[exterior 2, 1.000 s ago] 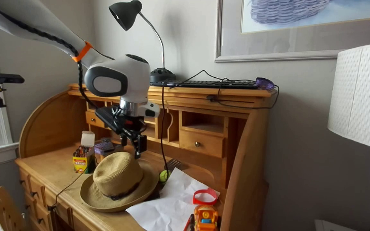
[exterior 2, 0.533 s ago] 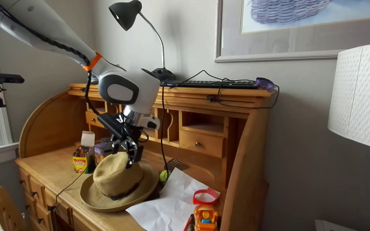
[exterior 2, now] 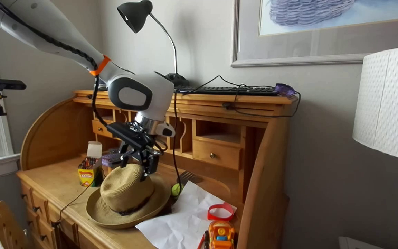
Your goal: Put the hat on the top of the dresser
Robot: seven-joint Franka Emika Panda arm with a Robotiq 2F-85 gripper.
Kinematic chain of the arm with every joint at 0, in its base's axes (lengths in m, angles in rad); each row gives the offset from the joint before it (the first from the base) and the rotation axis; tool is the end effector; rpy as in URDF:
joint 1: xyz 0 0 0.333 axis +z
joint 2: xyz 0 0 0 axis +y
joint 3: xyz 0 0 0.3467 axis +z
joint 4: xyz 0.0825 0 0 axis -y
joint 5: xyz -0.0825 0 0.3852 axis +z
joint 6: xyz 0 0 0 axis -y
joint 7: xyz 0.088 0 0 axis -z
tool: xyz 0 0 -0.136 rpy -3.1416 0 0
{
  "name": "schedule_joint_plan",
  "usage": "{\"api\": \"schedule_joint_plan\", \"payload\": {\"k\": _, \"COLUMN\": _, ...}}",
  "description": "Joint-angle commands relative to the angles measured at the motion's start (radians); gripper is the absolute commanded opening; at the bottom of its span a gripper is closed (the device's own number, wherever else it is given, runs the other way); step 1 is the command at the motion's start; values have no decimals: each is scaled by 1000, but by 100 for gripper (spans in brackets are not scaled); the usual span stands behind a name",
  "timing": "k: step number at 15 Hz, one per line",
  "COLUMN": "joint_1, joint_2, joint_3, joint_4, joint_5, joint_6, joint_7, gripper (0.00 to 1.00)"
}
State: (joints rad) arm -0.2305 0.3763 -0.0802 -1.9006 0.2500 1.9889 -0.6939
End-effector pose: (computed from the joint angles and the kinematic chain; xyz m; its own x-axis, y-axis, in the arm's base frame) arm 0.5769 -0.1602 0.2847 0.9570 0.2638 -0.1204 0.2166 -0.9264 -0.3080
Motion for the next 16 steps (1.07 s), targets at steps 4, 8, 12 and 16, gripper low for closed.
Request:
{"api": "schedule_joint_plan", "payload": {"k": 4, "joint_1": -24, "joint_2": -8, "joint_3": 42, "joint_4": -72, "joint_5": -44, "joint_6": 162, "joint_7": -320, "gripper": 100}}
{"api": "schedule_joint_plan", "payload": {"k": 8, "joint_1": 3, "joint_2": -4, "joint_3": 72, "joint_4": -75, "joint_5": 25, "joint_6": 199, "joint_7": -285, "gripper": 100}}
{"api": "schedule_joint_plan", "payload": {"k": 12, "joint_1": 36, "joint_2": 20, "joint_3": 82, "joint_4": -61, "joint_5": -13, "joint_6": 243, "joint_7": -225, "gripper": 100}}
{"api": "schedule_joint_plan", "payload": {"k": 16, "joint_1": 57, "joint_2": 59, "joint_3": 78, "joint_4": -44, "joint_5": -53, "joint_6": 276, "joint_7": -142, "gripper": 100}}
